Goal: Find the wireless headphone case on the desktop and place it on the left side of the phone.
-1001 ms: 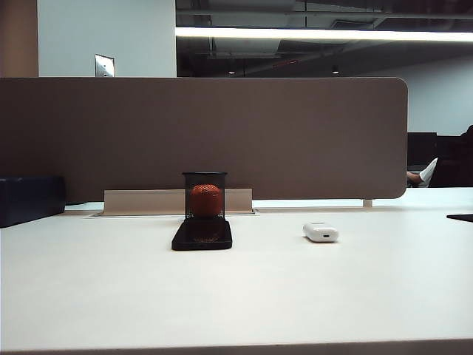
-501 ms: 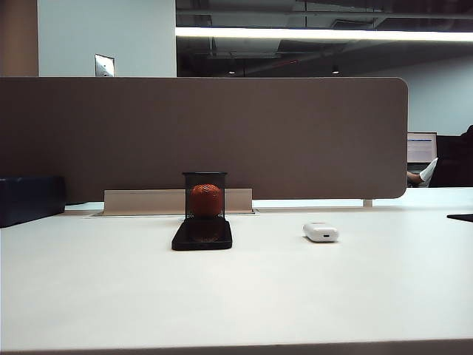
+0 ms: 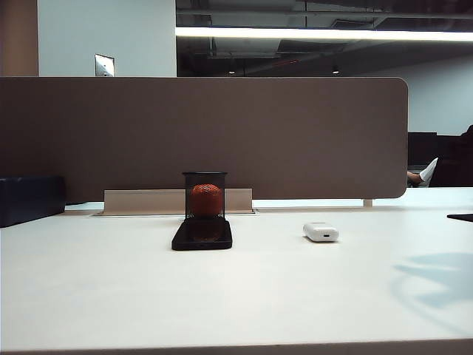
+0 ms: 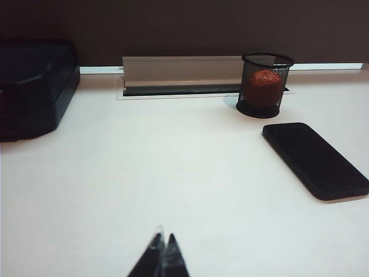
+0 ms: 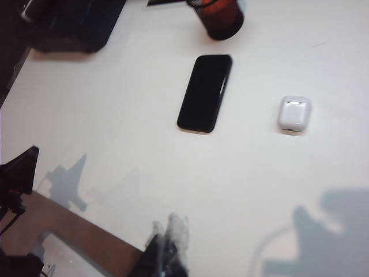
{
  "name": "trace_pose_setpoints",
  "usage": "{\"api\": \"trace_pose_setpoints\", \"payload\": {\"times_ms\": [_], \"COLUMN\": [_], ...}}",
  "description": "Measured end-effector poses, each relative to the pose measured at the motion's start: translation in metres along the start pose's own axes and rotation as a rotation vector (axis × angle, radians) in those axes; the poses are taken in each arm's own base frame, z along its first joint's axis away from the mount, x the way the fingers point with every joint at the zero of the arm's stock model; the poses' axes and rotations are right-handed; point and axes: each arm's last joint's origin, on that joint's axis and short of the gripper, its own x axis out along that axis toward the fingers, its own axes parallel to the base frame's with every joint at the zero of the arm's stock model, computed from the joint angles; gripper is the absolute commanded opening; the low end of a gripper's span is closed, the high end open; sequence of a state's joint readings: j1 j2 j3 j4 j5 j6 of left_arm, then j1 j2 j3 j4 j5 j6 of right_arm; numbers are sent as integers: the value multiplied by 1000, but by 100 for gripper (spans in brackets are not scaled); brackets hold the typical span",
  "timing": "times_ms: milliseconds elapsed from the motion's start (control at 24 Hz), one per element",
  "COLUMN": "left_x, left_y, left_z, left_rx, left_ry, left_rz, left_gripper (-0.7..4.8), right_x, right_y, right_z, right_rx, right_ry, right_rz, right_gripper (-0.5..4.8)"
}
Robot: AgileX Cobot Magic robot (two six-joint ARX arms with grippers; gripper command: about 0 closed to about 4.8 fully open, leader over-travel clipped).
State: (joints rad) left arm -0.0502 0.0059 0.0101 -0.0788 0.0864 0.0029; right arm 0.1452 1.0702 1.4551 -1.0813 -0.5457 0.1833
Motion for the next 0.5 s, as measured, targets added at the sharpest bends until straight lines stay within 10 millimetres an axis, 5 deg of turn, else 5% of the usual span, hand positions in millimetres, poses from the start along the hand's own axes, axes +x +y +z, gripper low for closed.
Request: {"api": "trace_pose_setpoints", "payload": {"times_ms": [125, 501], "left_x": [0, 0], "left_y": [0, 0], "left_z": [0, 0], "left_rx": [0, 0], "left_ry": [0, 0], "left_rz": [0, 0], "left_gripper": [-5, -5], "right_x": [39, 91], "right_y": [-3, -17], "right_z": [13, 24], "right_rx": [-20, -18], "right_ry": [74, 149], "right_rz": [31, -51], "right_gripper": [58, 60]}}
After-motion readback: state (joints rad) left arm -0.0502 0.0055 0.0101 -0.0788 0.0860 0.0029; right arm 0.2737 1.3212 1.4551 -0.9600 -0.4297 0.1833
